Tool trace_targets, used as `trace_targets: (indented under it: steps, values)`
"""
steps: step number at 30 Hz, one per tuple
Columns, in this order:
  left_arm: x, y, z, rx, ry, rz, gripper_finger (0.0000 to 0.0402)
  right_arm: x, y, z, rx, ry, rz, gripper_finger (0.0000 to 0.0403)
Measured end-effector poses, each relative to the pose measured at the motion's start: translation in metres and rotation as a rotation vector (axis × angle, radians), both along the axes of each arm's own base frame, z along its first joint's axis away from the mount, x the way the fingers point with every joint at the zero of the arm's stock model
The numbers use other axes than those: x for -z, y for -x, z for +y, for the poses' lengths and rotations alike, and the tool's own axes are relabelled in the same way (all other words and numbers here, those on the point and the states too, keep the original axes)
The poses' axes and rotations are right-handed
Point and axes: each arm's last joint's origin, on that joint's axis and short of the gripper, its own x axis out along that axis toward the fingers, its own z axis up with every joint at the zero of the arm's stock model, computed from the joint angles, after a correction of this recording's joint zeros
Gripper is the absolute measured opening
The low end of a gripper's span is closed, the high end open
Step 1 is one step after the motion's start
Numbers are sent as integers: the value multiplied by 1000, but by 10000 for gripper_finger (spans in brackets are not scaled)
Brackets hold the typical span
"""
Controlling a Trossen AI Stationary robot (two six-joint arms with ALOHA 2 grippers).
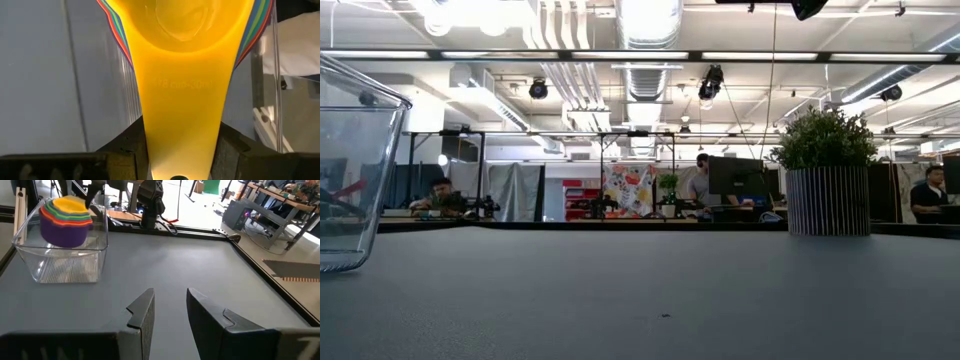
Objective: Nest measuring cups in basket
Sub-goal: Put the nested measuring cups into the transparent bin
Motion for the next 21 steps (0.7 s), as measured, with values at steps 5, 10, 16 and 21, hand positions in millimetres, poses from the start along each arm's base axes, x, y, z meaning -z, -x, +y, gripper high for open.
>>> trace_targets:
  steps: [5, 10, 16, 21]
  values:
    - [11, -5, -7, 11, -34, 20, 124, 0, 0, 0, 0, 0, 0, 102]
    - [22, -8, -11, 7, -70, 46, 124, 0, 0, 0, 0, 0, 0, 102]
    - [33, -11, -16, -20, -101, 77, 124, 0, 0, 0, -1, 1, 0, 102]
    - [43, -12, -18, -29, -111, 87, 124, 0, 0, 0, 0, 1, 0, 102]
